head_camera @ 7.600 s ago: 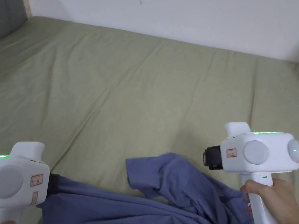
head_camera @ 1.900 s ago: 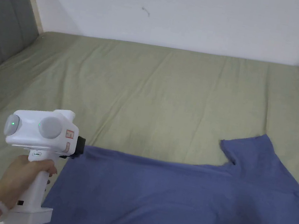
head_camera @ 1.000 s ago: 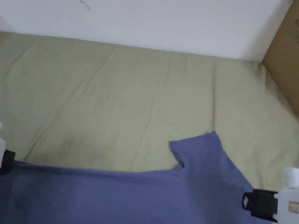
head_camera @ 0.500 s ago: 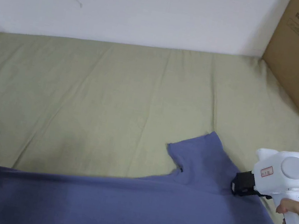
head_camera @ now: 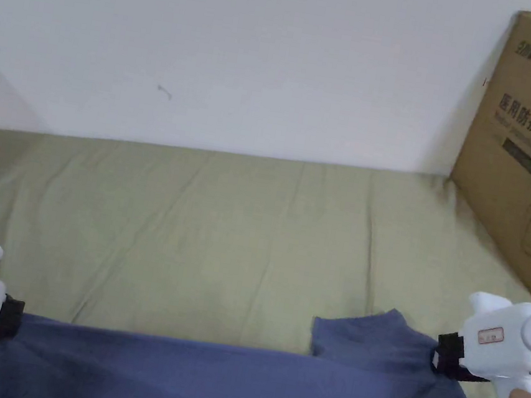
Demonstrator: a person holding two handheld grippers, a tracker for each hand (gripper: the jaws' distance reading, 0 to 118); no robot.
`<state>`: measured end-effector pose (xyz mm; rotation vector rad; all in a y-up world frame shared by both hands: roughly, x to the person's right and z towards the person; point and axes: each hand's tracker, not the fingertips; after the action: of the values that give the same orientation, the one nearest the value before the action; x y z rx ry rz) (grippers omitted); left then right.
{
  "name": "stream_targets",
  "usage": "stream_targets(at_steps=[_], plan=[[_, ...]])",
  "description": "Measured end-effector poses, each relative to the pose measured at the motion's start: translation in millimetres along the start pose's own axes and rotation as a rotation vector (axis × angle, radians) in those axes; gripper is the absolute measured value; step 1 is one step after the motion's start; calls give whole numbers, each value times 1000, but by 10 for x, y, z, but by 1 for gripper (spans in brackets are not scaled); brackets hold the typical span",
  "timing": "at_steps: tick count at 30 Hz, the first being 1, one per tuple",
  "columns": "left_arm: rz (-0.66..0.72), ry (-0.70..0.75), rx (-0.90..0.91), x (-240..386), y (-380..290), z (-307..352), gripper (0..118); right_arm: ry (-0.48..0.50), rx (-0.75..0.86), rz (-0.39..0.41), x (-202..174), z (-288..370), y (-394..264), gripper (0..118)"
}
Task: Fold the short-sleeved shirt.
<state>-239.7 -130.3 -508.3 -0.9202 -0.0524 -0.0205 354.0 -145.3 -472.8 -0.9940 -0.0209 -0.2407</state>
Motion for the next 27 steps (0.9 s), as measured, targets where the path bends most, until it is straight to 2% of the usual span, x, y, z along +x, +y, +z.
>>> stream_targets(at_steps=[8, 13, 21, 24, 27], plan=[[-24, 44, 94, 71, -174, 812, 5, -4, 106, -32, -63, 987, -227, 2], [1, 59, 166, 83, 24, 1137, 5, -8, 154, -45, -318, 1491, -82, 2], [74, 84, 263, 46, 950, 1365, 5, -24, 248, -26, -480, 1792, 966, 2], [149, 71, 329, 23, 1329, 1454, 5, -17, 292, -35, -564, 1916, 1400, 2], [125, 98, 327, 31, 1797, 1454, 5, -30, 345, -20, -584, 1987, 1859, 2]])
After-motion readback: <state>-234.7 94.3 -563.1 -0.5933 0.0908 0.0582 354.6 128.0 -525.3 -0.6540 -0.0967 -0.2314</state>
